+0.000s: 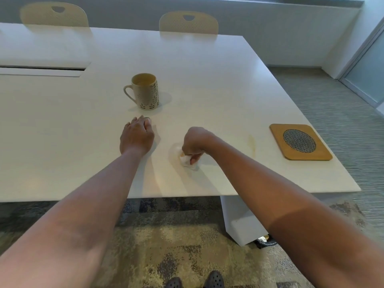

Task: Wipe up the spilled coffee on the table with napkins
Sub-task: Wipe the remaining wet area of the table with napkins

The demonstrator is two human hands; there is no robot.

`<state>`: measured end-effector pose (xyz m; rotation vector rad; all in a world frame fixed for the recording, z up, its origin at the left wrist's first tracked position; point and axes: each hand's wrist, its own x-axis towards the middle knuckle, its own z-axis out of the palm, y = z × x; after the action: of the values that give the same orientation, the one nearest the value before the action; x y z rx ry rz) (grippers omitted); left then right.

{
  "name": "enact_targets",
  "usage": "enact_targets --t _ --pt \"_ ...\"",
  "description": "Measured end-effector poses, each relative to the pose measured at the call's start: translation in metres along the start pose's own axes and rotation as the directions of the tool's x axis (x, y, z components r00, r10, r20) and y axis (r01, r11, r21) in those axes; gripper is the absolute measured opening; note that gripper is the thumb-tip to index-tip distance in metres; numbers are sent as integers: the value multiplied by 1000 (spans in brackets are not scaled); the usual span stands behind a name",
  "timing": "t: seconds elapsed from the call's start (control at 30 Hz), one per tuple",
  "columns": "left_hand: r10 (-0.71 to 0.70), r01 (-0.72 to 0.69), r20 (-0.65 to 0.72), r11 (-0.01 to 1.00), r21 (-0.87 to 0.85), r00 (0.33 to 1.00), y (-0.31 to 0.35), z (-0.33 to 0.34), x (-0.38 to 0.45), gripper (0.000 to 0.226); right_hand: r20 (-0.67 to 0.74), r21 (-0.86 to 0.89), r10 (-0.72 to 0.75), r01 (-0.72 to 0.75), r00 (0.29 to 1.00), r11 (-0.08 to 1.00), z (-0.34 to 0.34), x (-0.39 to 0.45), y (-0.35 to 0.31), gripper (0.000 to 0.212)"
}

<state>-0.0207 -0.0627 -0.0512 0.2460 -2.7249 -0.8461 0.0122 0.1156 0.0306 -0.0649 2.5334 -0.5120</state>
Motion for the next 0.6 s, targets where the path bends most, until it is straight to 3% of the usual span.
enact_targets --t 0.17,0.2,0.3,0.47,0.6 --pt "2 -2 2 1000 13 1000 -2 1 1 42 -174 269 -52 98 983 958 -6 0 18 26" --pt "0 0 -1 1000 19 1000 -2 2 2 42 -218 253 -55 111 974 961 -9 -2 23 28" --pt "-9 10 -6 1000 29 1000 -3 2 3 43 -286 68 -79 102 955 992 -18 -6 36 33" --pt "-11 11 2 999 41 1000 -3 4 3 44 -152 -8 -128 128 980 992 -19 -7 42 39" --pt "-12 12 -3 999 44 1000 -4 5 4 44 -189 -349 -272 194 944 917 -9 -6 32 55"
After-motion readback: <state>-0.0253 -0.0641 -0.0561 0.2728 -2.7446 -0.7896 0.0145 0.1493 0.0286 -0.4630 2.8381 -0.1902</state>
